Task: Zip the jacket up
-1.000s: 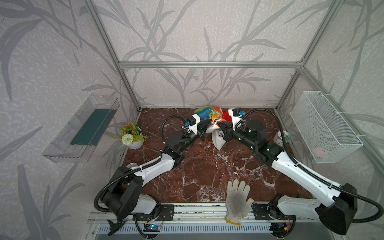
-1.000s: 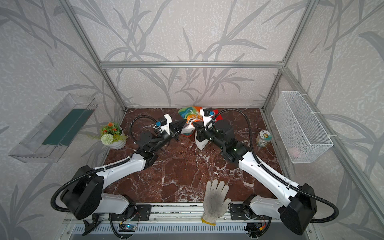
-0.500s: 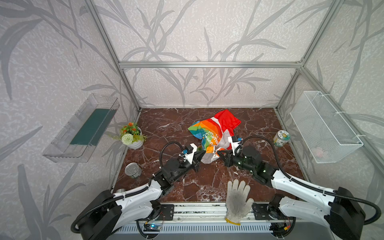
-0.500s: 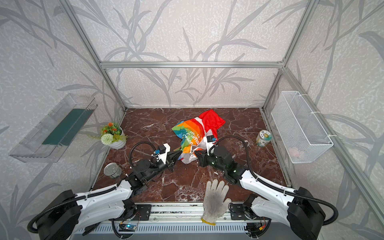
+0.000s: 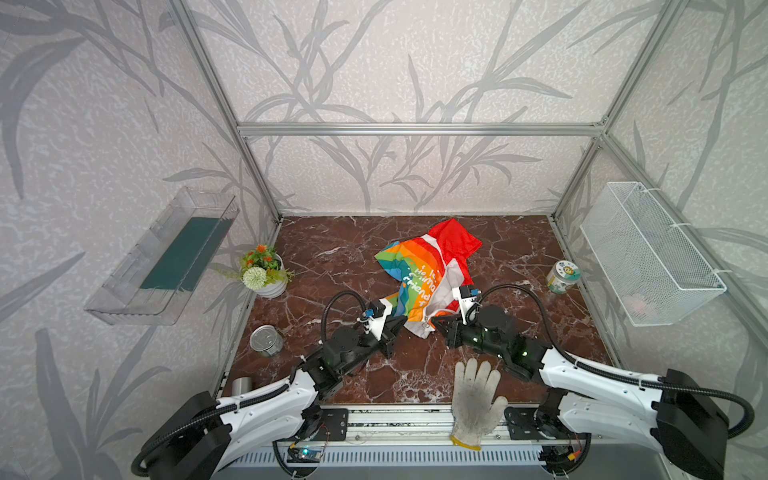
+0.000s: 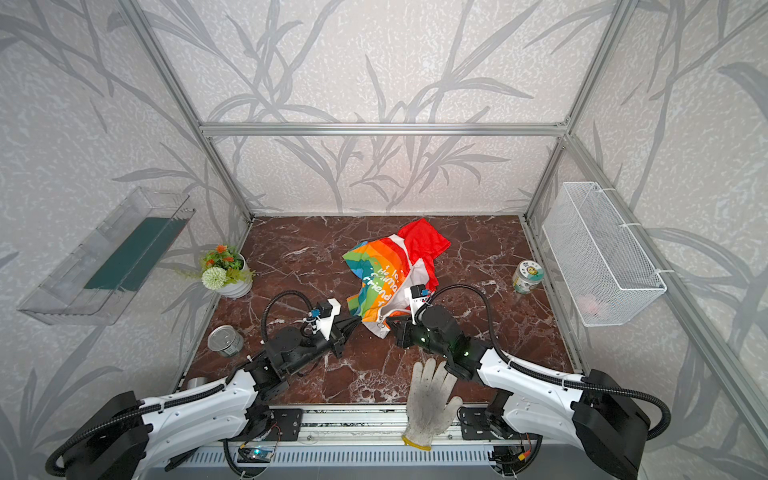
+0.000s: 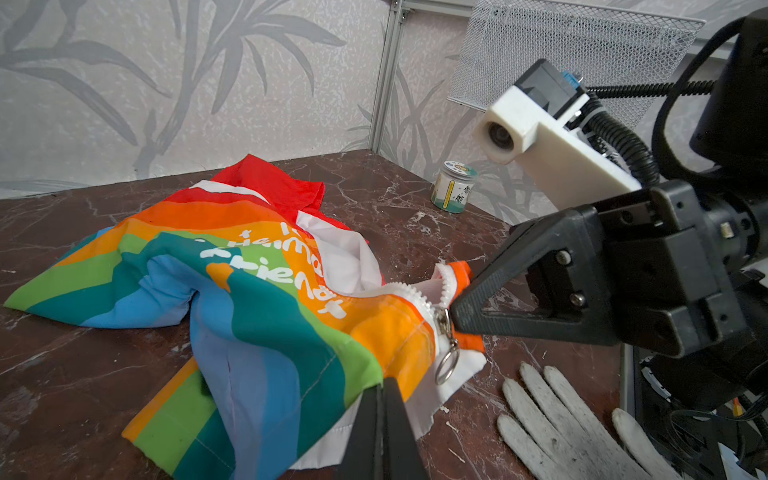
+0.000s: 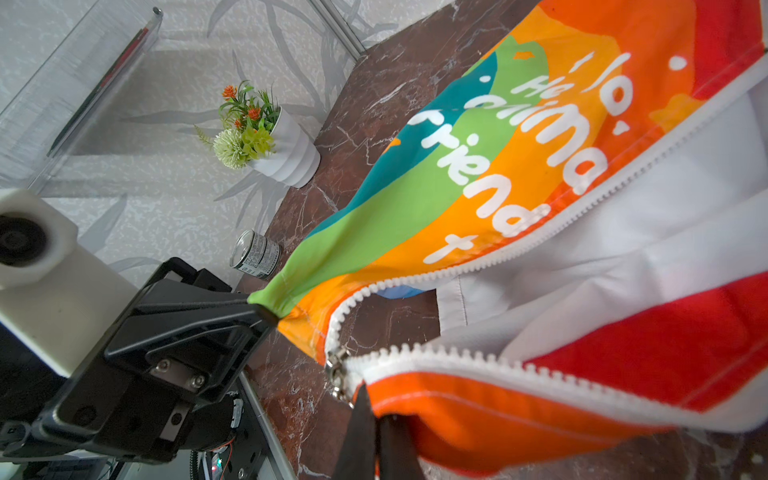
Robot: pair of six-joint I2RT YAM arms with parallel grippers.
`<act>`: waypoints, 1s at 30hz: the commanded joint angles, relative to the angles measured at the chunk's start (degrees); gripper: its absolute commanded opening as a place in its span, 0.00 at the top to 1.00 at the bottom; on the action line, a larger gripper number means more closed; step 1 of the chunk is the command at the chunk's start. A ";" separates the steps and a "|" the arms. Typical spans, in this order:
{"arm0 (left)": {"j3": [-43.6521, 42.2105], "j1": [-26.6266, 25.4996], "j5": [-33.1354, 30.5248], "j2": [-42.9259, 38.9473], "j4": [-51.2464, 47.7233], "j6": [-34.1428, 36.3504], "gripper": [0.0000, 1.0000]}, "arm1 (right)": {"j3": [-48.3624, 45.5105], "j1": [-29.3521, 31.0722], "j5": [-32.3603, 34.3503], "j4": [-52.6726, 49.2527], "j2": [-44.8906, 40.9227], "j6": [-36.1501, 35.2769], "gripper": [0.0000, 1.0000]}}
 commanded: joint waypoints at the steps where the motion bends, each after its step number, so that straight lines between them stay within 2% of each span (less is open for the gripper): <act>1: 1.52 0.79 -3.86 0.95 -3.23 -1.11 1.00 | 0.58 -0.49 7.68 -9.50 0.63 4.32 0.95; 6: 6.00 0.79 -0.97 5.25 -7.72 -2.19 1.00 | 0.84 3.03 9.43 -13.14 0.91 5.45 0.84; 10: 10.09 0.84 1.86 8.84 -11.51 -3.65 1.00 | 1.26 4.03 9.89 -15.96 0.14 5.90 0.72; 14: 12.64 0.84 3.43 8.96 -17.51 -5.80 1.00 | 2.55 6.34 14.58 -22.63 -4.65 2.76 0.68; 18: 15.33 0.96 4.45 8.01 -24.25 -7.44 1.00 | 3.47 10.05 21.03 -27.43 -10.68 -5.95 0.66; 22: 16.24 0.98 5.19 6.43 -28.38 -9.51 1.00 | 4.45 15.72 30.70 -27.54 -13.82 -19.22 0.63; 24: 16.79 0.94 4.82 4.66 -32.03 -9.87 1.00 | 3.99 18.75 33.57 -23.11 -13.46 -26.21 0.63; 27: 18.05 1.13 4.90 2.19 -38.47 -9.86 1.00 | 1.21 24.16 38.25 -11.06 -10.67 -35.55 0.63; 30: 18.75 1.58 5.58 1.22 -42.51 -10.40 1.00 | -0.35 30.63 46.45 1.46 -4.01 -41.16 0.61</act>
